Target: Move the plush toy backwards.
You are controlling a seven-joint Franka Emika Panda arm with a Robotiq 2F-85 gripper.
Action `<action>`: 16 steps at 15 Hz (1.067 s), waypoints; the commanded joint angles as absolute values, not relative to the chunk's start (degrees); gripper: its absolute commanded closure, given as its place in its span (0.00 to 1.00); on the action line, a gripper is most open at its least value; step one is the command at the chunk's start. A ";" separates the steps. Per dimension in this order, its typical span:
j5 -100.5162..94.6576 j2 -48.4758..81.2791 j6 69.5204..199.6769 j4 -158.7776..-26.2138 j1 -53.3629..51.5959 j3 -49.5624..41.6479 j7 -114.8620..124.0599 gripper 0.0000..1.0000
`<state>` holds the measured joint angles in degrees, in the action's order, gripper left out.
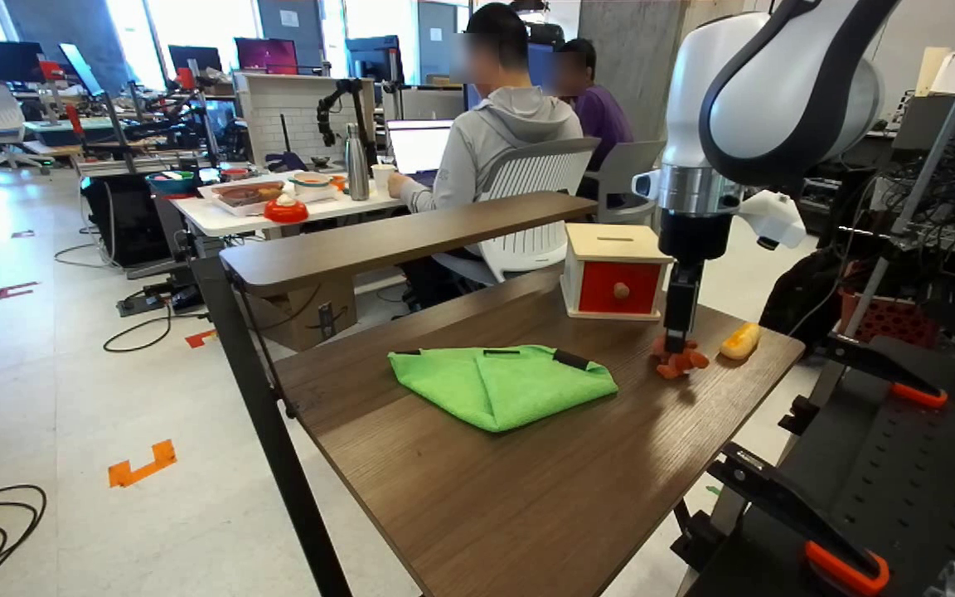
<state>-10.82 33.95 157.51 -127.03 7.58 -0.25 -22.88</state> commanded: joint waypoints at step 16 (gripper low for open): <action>-10.49 34.29 153.57 -124.34 10.54 0.75 -24.71 0.98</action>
